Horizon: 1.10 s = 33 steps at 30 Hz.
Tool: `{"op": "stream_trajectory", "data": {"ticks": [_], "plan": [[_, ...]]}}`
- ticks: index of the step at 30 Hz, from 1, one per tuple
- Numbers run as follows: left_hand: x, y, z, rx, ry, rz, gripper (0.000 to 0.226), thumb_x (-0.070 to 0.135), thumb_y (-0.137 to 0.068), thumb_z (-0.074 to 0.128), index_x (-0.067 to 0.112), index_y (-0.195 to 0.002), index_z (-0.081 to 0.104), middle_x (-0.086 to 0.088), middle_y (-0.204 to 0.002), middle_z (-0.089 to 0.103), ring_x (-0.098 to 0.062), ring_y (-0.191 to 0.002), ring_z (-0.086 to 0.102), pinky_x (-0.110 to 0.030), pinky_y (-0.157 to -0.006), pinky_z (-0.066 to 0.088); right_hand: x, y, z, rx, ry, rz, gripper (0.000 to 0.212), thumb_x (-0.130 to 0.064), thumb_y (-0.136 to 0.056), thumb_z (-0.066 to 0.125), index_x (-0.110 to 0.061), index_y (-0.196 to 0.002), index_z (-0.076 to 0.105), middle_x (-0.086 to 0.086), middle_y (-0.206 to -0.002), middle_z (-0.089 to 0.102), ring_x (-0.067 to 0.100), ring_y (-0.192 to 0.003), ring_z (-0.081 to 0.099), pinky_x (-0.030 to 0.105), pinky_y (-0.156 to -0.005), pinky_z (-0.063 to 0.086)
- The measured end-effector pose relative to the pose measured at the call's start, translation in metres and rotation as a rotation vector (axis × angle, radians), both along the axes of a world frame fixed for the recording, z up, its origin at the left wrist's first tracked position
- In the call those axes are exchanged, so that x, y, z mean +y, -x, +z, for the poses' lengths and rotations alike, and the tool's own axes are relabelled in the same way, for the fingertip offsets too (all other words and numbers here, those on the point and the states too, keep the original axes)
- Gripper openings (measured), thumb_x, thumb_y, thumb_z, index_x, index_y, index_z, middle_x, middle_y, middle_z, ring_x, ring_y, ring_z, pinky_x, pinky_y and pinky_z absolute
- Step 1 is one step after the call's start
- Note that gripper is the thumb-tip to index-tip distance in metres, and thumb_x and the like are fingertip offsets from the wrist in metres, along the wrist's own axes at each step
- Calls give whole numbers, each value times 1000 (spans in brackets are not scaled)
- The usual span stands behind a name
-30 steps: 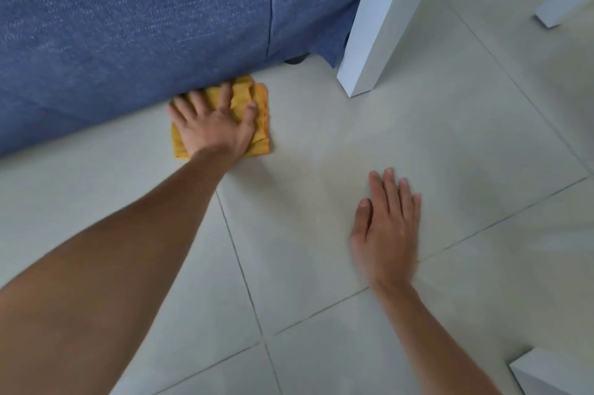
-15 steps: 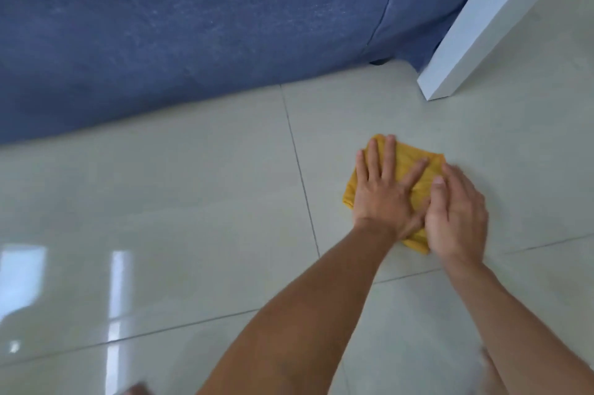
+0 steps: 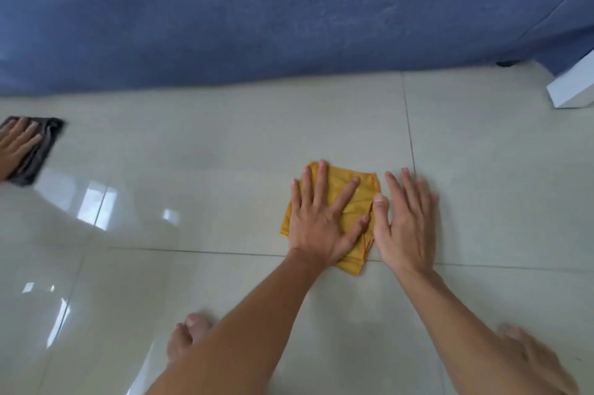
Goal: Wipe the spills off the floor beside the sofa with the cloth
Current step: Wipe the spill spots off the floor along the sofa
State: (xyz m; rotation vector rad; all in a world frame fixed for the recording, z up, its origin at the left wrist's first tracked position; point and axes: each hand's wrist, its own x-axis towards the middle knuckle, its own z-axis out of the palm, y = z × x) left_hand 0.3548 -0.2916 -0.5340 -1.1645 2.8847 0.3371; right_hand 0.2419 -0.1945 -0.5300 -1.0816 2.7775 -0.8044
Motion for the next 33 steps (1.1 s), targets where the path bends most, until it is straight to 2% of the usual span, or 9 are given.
{"op": "stream_trajectory", "data": {"ticks": [8,18,26,30,33], "plan": [[-84,-133,-8,-88,71,175,72,77,-86,28,49,-152,22,-12,-166,10,-41,-152,11,-58,-120,15,-61,-66,-10,6,-56,190,57,-43,-98,34,-14,-145,50,11,-157,42,33,-149,30,57,-121,20],[-191,-220,-8,-134,30,444,72,78,-84,18,53,-151,10,-8,-167,1,-38,-153,2,-55,-123,5,-79,-80,-18,138,-193,212,57,-45,-98,33,-19,-147,47,8,-159,38,32,-150,30,58,-122,18],[-273,-170,-10,-146,39,554,72,78,-86,18,52,-152,9,-11,-167,-1,-40,-152,-1,-55,-123,1,-78,-79,-23,143,-171,203,59,-47,-99,33,-19,-148,44,7,-161,35,31,-151,26,58,-122,17],[-277,-108,-12,-128,37,484,73,78,-85,16,50,-153,9,-12,-167,-2,-42,-152,-2,-55,-122,1,-78,-80,-24,131,-150,214,58,-46,-99,34,-19,-148,44,6,-161,36,30,-152,26,57,-123,16],[-250,-53,-11,-98,24,386,74,79,-84,16,51,-153,9,-12,-167,-2,-40,-152,-3,-55,-122,0,-77,-77,-19,2,18,190,54,-42,-98,38,-17,-145,50,5,-158,41,25,-150,31,54,-123,18]]}}
